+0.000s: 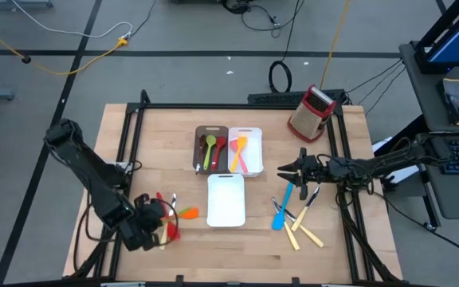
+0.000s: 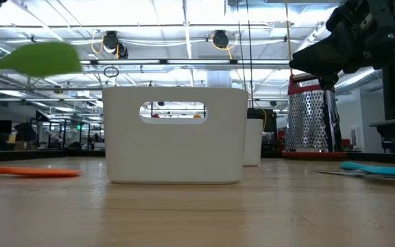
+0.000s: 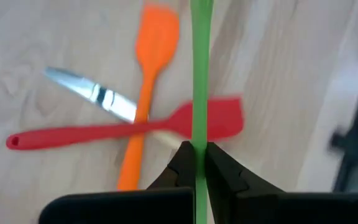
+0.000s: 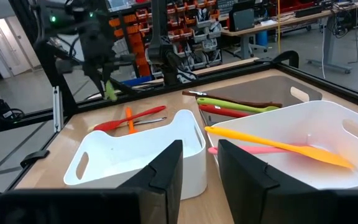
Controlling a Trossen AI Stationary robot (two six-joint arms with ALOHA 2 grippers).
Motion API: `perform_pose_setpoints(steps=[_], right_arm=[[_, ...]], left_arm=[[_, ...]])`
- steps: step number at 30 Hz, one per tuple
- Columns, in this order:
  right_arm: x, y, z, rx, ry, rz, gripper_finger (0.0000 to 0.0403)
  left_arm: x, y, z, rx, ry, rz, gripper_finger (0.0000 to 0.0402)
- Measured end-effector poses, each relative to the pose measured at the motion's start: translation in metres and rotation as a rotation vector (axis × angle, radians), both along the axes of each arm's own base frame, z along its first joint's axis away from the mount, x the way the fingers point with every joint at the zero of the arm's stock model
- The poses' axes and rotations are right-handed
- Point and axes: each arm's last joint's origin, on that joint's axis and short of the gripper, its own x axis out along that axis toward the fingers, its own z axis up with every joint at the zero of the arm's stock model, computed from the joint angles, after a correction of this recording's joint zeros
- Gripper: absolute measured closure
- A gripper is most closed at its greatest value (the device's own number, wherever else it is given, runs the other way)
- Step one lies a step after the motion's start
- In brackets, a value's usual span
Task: Pick & Place Kitchen Items
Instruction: Put the green spatula into the top white bin
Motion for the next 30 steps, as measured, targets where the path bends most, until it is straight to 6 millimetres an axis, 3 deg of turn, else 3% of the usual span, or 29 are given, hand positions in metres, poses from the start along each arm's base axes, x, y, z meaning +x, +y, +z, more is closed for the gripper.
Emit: perform_pose_setpoints(steps=[10,19,24,30], right_arm=[[0.0,0.0,0.0,0.0,0.0,0.0,0.031],[0.0,0.0,0.0,-0.007,0.001,0.0,0.031],[0.0,0.0,0.0,-0.007,0.001,0.0,0.031],[0.0,0.0,0.0,-0.008,0.001,0.0,0.031]], left_arm=[[0.016,0.03,0.049,-0.204,-0.424,0.351,0.0396],[0.066,0.067,0.071,-0.414,-0.654,0.602,0.0397],[0.096,0.094,0.082,-0.539,-0.796,0.655,0.0397],[0.135,0.127,0.076,-0.685,-0.901,0.691,0.0397]])
